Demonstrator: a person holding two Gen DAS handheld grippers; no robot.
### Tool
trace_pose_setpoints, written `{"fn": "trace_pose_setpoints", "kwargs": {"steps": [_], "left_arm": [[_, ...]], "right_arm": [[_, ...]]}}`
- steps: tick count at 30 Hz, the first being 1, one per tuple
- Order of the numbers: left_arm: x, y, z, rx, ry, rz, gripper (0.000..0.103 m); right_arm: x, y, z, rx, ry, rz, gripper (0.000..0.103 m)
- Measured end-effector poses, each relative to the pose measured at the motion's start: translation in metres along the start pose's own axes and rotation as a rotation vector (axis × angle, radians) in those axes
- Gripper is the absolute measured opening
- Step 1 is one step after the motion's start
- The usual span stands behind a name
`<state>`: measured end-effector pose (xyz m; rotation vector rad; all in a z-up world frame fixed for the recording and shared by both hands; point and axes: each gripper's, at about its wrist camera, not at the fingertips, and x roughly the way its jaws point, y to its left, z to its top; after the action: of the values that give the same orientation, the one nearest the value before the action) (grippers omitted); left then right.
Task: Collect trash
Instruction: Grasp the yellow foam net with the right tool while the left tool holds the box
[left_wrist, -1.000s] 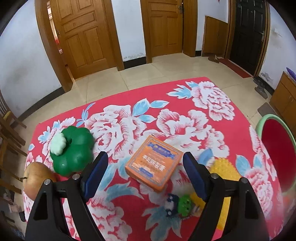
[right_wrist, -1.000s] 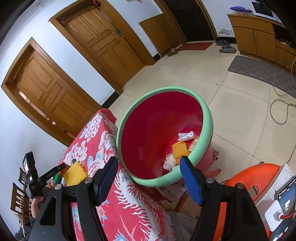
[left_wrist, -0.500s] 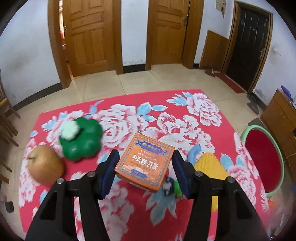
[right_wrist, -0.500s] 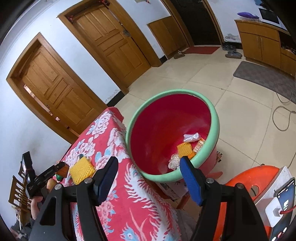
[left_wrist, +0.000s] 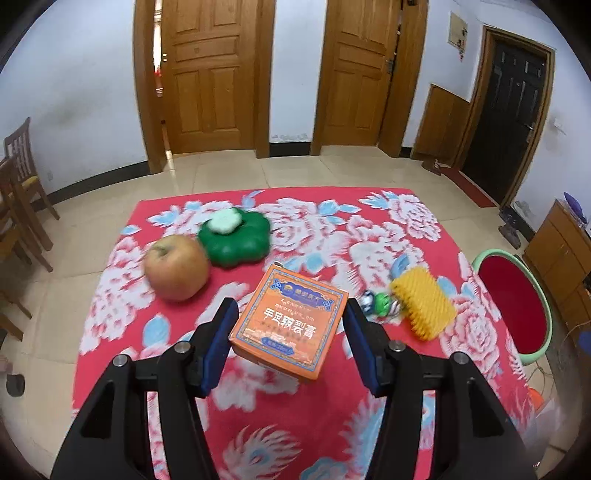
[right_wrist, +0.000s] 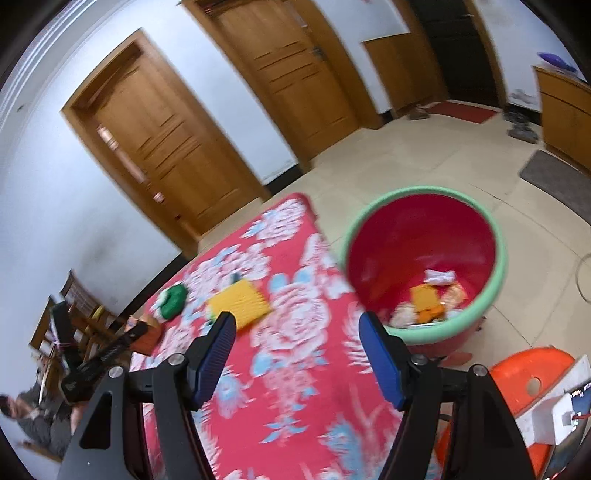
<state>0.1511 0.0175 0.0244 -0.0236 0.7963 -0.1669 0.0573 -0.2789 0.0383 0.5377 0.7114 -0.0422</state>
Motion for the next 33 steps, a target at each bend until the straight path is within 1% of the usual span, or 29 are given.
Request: {"fn": "trace_pose_setpoints", "kwargs": {"steps": [5,7,9,10,13,16,19,23,26,28,31,32,33], "left_arm": [[-0.011,0.027,-0.014,-0.056,-0.007,0.041,0.058],[-0.014,0.036,-0.019,-0.072,-0.011,0.058,0.058],[-0.015,0.045,-0.025,-0.086,-0.008,0.052,0.058],[-0.015,0.047,-0.027,-0.087,-0.004,0.044,0.058],[-0.013,0.054,-0.033,-0.093,0.018,0.038,0.058],[-0.012,0.059,-0.037,-0.092,0.02,0.049,0.058],[-0.009,0.061,-0.04,-0.085,0.03,0.062,0.058],[-0.004,0.062,-0.042,-0.078,0.028,0.072,0.058],[-0.001,0.063,-0.042,-0.078,0.028,0.073,0.058],[0.002,0.064,-0.042,-0.08,0.026,0.075,0.058],[0.004,0.066,-0.042,-0.095,0.028,0.075,0.058],[0.005,0.066,-0.042,-0.098,0.031,0.073,0.058],[0.005,0.066,-0.042,-0.099,0.031,0.073,0.058]], "right_arm": [[0.009,0.039,0.002,-0.078,0.041,0.072,0.073],[0.019,0.054,0.002,-0.112,0.06,0.072,0.073],[0.03,0.064,0.0,-0.132,0.08,0.067,0.073],[0.036,0.067,-0.001,-0.132,0.092,0.077,0.073],[0.064,0.075,-0.012,-0.106,0.176,0.125,0.073],[0.091,0.079,-0.021,-0.08,0.239,0.14,0.073],[0.111,0.081,-0.024,-0.067,0.27,0.141,0.073],[0.135,0.087,-0.017,-0.116,0.28,0.097,0.073],[0.156,0.087,-0.008,-0.164,0.283,0.049,0.073],[0.171,0.086,-0.003,-0.195,0.286,0.002,0.073],[0.19,0.086,-0.001,-0.241,0.303,-0.042,0.073],[0.198,0.085,-0.002,-0.254,0.31,-0.058,0.072],[0.202,0.084,-0.003,-0.262,0.315,-0.069,0.068]]}}
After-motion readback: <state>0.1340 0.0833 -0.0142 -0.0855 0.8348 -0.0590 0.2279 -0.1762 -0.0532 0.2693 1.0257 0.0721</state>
